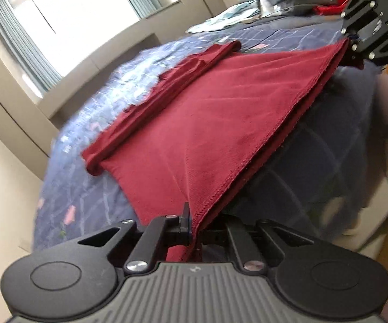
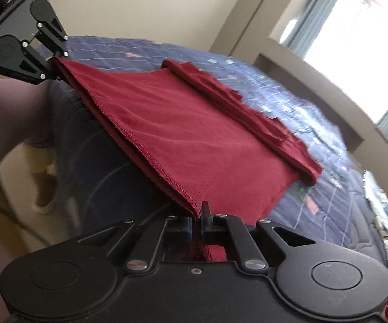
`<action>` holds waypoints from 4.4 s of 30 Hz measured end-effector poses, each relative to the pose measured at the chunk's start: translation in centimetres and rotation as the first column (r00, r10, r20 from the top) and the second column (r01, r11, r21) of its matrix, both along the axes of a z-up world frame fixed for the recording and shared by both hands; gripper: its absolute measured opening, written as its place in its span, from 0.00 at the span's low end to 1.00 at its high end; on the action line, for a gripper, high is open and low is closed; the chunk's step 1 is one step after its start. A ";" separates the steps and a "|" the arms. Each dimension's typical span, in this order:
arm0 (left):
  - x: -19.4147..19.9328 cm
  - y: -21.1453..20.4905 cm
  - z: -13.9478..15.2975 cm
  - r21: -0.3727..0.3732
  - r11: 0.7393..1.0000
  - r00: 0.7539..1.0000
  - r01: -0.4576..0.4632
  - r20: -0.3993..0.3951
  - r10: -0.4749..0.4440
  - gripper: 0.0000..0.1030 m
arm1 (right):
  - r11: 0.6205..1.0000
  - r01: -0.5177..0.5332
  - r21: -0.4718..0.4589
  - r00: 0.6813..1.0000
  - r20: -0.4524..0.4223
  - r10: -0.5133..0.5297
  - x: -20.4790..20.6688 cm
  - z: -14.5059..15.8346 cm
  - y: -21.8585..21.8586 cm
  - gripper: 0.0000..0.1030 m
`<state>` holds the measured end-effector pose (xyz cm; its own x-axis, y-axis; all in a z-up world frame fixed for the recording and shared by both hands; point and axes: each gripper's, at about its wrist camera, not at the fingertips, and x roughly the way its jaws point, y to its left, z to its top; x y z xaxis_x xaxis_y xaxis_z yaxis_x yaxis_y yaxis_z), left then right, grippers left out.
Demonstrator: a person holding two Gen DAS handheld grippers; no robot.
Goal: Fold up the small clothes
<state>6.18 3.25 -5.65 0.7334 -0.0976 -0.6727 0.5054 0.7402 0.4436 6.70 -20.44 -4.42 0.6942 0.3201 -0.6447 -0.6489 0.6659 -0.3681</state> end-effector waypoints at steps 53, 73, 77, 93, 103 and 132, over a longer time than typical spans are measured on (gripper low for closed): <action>47.4 8.4 1.4 -0.092 0.996 0.942 0.007 -0.333 -0.037 0.98 | 0.962 0.193 0.192 0.880 -0.467 -0.084 51.5 -1.5 -0.8 0.50; 52.0 16.8 1.4 -0.459 0.797 0.826 -0.394 -0.557 0.088 0.99 | 0.707 0.555 0.438 0.720 -0.679 -0.145 54.5 -3.0 -6.9 0.95; 52.2 15.9 0.2 -0.311 0.848 0.817 -0.430 -0.534 0.219 0.99 | 0.653 0.588 0.478 0.720 -0.677 -0.153 54.4 -3.4 -7.0 0.99; 50.2 18.2 1.4 -0.477 0.645 0.801 -0.597 -0.395 0.450 0.99 | 0.712 0.523 0.469 0.827 -0.482 -0.290 50.7 -0.8 -6.7 0.99; 36.4 13.6 -0.5 -0.416 0.660 0.768 -0.626 -0.182 0.614 0.99 | 0.854 0.496 0.159 0.868 -0.103 -0.485 39.1 -5.1 -5.0 0.99; 22.6 12.1 -2.9 -0.634 0.296 0.639 -0.715 -0.419 0.646 0.99 | 0.989 0.127 0.079 0.989 0.066 -0.132 33.7 -4.5 10.9 0.99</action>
